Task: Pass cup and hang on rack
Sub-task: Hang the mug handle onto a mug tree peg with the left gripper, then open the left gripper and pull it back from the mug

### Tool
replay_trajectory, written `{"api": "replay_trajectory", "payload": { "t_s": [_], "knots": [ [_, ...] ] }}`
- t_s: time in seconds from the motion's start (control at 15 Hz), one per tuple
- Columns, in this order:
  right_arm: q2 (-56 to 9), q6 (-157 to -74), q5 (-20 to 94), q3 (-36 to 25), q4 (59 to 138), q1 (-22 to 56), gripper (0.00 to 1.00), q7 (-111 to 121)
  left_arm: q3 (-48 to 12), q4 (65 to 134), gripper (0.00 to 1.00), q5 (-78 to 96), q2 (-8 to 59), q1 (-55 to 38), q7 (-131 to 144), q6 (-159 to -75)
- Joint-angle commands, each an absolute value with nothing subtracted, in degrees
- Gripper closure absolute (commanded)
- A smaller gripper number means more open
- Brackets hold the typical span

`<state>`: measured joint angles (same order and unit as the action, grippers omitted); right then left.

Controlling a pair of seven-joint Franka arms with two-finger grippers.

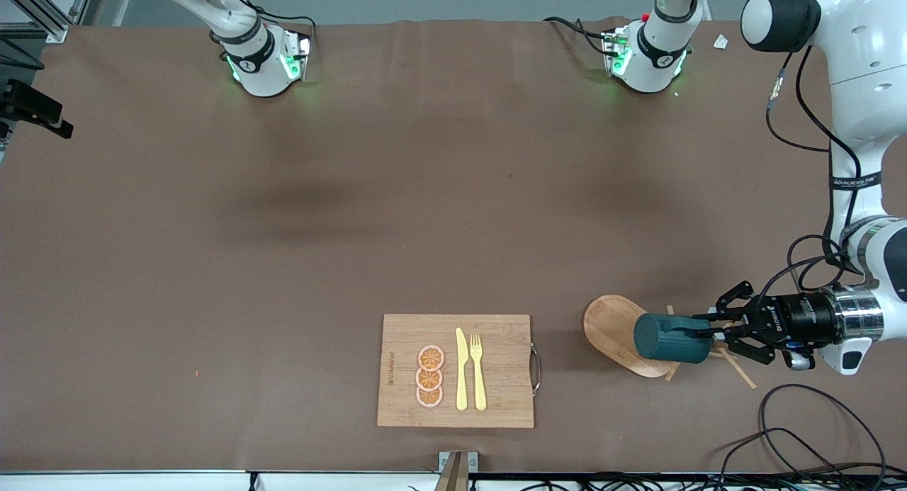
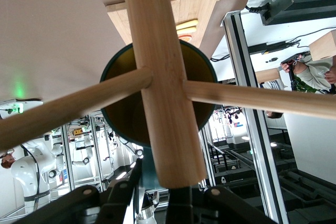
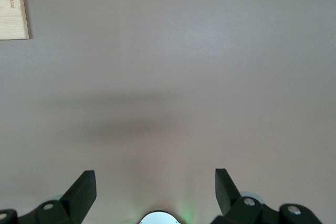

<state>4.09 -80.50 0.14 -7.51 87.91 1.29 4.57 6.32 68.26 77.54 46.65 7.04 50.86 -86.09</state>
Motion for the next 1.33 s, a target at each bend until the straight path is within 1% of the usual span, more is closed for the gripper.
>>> {"api": "replay_trajectory", "payload": {
  "t_s": [0.0, 0.13, 0.2, 0.27, 0.4, 0.47, 0.53, 0.6, 0.86, 1.06, 1.26],
  "knots": [
    [5.01, -80.77, -0.7, -7.73, 88.86, 1.67, 0.0, 5.45, 6.15, 68.2, 0.94, 78.66, 46.76, 7.56, 50.62, -85.34],
    [5.01, -80.77, -0.88, -7.73, 88.86, 1.67, 0.0, 5.89, 6.15, 68.29, 0.89, 78.66, 46.76, 7.56, 50.71, -85.34],
    [5.01, -80.77, -1.14, -7.65, 88.77, 1.67, 0.0, 5.98, 6.15, 68.29, 0.8, 78.66, 46.76, 7.56, 50.97, -85.34],
    [5.01, -80.77, -1.32, -7.65, 88.77, 1.76, 0.0, 5.89, 6.15, 68.2, 0.65, 78.66, 46.76, 7.56, 51.24, -85.34],
    [5.01, -80.77, -1.49, -7.65, 88.77, 2.11, 0.0, 5.89, 6.15, 68.2, 0.29, 78.84, 46.58, 7.38, 51.33, -85.34],
    [5.01, -80.77, -1.58, -7.65, 88.77, 2.2, 0.0, 5.89, 6.15, 68.12, 0.18, 78.84, 46.5, 7.38, 51.33, -85.34],
    [5.01, -80.77, -1.58, -7.65, 88.77, 2.2, 0.0, 5.89, 6.15, 68.03, 0.02, 78.84, 46.41, 7.38, 51.33, -85.34],
    [5.01, -80.77, -1.58, -7.65, 88.86, 2.2, 0.0, 5.89, 6.15, 67.94, 0.0, 78.84, 46.15, 7.38, 51.42, -85.34],
    [5.01, -80.68, -1.58, -7.65, 88.86, 2.2, 0.0, 5.89, 6.15, 67.42, 0.0, 78.49, 44.91, 6.94, 55.27, -85.34],
    [5.01, -80.77, -1.58, -7.65, 88.86, 2.2, 0.0, 5.89, 6.33, 67.41, 0.0, 77.52, 41.14, 6.33, 56.51, -85.43],
    [5.01, -80.77, -1.58, -7.65, 88.86, 2.2, 0.0, 5.89, 6.33, 67.41, 0.0, 69.38, 36.4, 3.44, 57.13, -85.6]
  ]
}}
